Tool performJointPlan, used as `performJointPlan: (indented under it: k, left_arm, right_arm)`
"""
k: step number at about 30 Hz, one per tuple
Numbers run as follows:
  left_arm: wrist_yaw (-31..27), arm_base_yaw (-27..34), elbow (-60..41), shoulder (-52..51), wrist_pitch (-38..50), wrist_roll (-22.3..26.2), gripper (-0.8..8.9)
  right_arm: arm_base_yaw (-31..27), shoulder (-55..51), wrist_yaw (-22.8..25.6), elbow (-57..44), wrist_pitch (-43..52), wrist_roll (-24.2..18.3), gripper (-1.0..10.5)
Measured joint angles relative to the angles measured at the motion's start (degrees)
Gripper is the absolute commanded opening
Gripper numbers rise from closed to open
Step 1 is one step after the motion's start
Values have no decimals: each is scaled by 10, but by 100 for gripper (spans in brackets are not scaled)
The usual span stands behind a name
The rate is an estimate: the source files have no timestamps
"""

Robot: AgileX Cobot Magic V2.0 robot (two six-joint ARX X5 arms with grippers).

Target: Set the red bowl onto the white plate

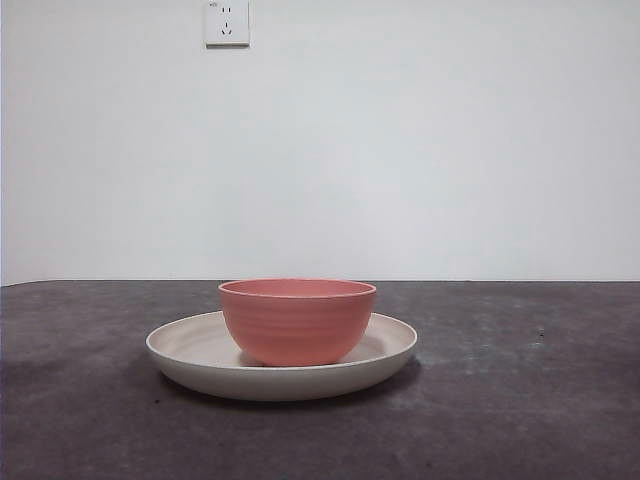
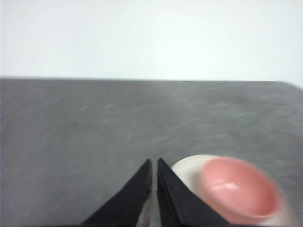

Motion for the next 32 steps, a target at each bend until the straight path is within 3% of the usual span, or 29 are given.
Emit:
performJointPlan:
  k: [5,12,32]
  left_arm:
    - [-29,38,-113,-39,22,0,19]
    - [-114,64,-142,-54,29,0,19]
    - [-114,103,-181,-122,36,6,19]
  right_arm:
    - [0,0,0,0,0,0,18]
    - [0,0,0,0,0,0,18]
    - [0,0,0,0,0,0,18]
